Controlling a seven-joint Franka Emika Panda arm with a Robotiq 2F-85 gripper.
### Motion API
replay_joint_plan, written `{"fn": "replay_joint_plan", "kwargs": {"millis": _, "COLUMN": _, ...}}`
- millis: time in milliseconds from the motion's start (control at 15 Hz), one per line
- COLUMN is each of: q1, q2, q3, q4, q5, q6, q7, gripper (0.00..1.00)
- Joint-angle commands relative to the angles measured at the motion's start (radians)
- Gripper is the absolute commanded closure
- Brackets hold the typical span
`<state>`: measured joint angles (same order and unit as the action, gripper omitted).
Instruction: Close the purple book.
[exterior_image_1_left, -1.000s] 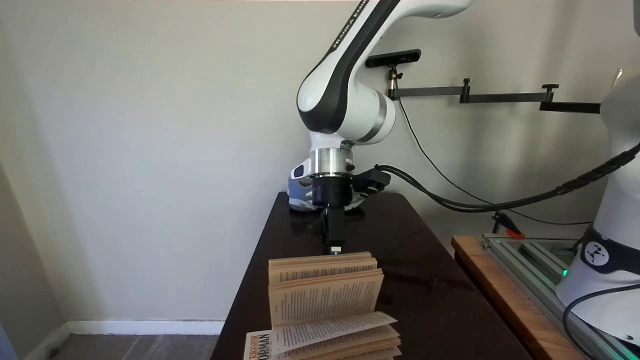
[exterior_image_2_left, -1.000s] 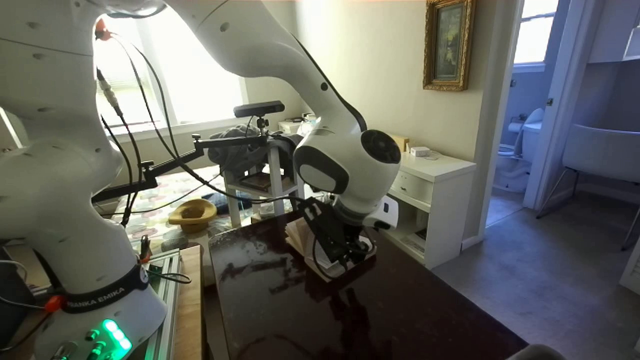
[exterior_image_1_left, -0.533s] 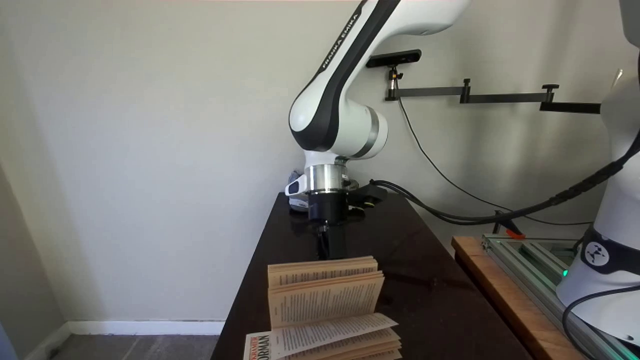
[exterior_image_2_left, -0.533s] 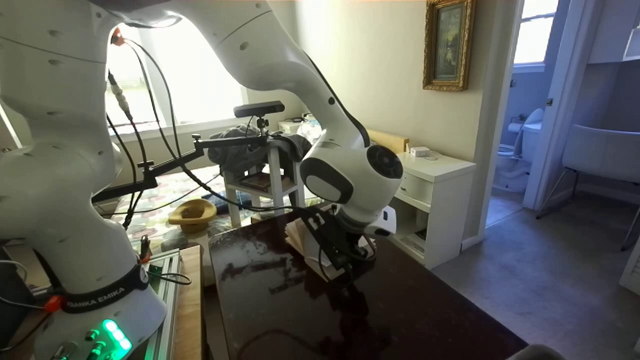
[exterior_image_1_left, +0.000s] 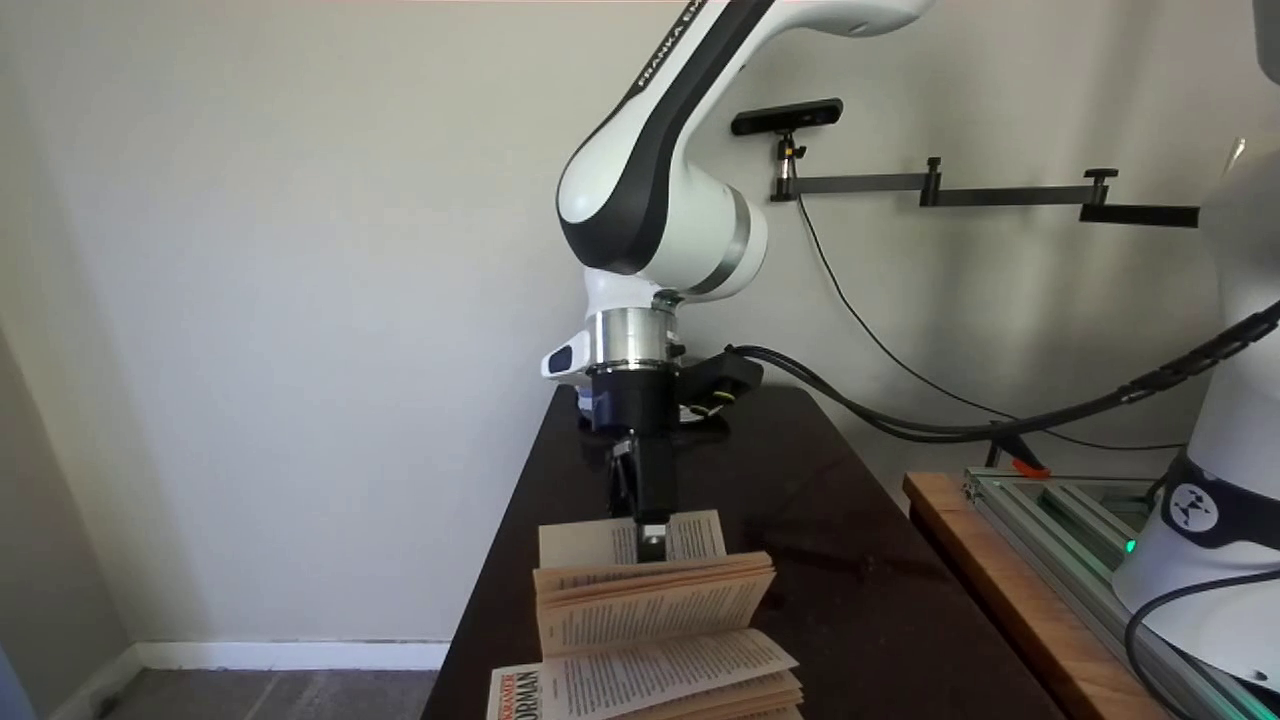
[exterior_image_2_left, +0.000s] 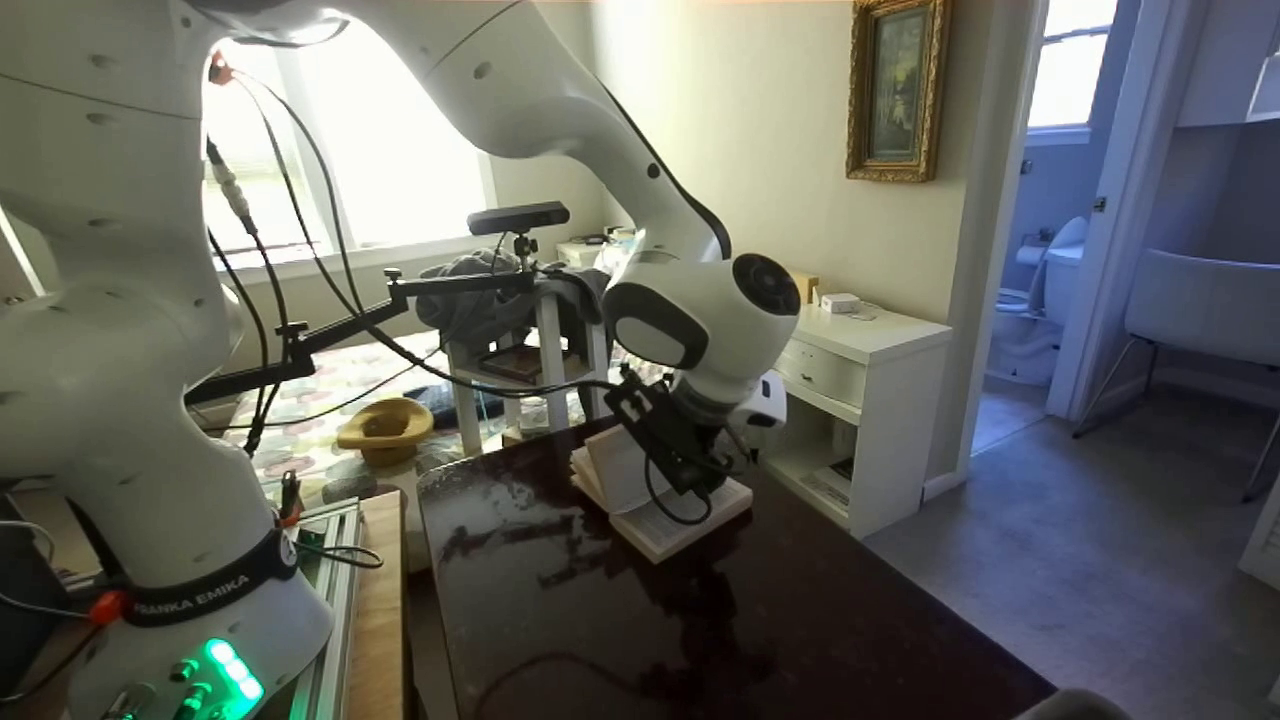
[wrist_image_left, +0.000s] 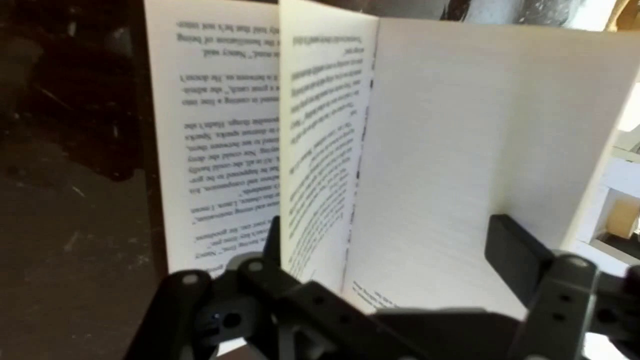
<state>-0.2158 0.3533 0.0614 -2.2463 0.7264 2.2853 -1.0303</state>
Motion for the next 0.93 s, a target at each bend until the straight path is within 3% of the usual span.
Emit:
{"fn": "replay_joint_plan", "kwargs": {"millis": 0, "q1": 0.034, "q2": -0.051, "q3": 0.011, "q4": -0.009, "q5": 0.024, "q6": -0.051, "q7": 0.016, "gripper": 0.0}}
{"fn": "replay_joint_plan", "kwargs": {"millis": 333, "q1": 0.097, "q2": -0.056, "q3": 0.028, "q4": 0.002, "q5": 0.015, "q6": -0.088, "q7": 0.058, "gripper": 0.0}}
{"fn": "replay_joint_plan", "kwargs": {"millis": 867, "q1": 0.212, "q2": -0.004, "q3": 0.041, "q4": 0.01, "q5": -0.053, "q6": 0.019, "q7": 0.248, "gripper": 0.0}}
